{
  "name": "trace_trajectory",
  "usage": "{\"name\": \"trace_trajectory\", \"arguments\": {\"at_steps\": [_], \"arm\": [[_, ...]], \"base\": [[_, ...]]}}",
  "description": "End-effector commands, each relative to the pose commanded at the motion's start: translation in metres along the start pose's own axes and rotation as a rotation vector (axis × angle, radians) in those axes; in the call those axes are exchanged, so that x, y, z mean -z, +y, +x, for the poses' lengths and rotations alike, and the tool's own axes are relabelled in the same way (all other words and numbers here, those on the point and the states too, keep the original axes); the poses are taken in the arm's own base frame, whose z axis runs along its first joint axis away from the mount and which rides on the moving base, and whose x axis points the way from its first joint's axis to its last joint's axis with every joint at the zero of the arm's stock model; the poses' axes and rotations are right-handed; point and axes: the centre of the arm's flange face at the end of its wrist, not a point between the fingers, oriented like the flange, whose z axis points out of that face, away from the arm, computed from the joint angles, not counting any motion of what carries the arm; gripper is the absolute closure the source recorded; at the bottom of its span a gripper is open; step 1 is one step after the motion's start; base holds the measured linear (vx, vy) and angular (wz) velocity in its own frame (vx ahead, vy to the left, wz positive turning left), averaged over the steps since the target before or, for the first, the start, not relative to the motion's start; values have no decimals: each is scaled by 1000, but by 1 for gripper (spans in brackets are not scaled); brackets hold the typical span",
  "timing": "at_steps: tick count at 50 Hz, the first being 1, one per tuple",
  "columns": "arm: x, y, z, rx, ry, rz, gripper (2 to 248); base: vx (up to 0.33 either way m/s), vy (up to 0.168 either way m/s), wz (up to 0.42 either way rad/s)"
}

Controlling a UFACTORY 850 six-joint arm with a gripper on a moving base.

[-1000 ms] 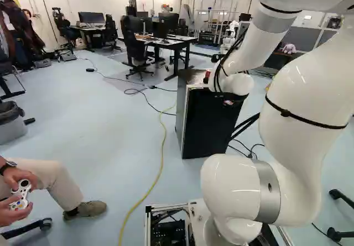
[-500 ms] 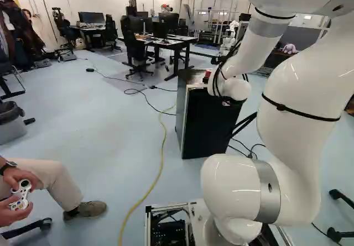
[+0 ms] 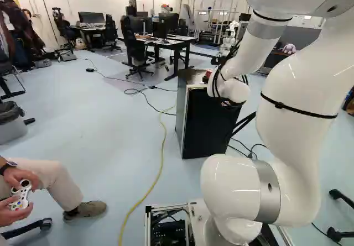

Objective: Grab a drink from the fridge

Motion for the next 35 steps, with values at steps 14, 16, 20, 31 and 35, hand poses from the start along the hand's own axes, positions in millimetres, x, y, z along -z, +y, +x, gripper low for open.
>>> {"name": "trace_trajectory", "arguments": {"at_steps": [14,16,20,31,35], "arm": [[-7,-1,1,1,2,3,3],[-8,-1,2,1,2,4,3],[-10,-1,2,2,3,5,3],[-17,-2,3,2,5,8,3],[-19,-3,4,3,5,9,3]], "base": [[0,0,0],[0,0,0],[0,0,0],[0,0,0],[0,0,0]]}}
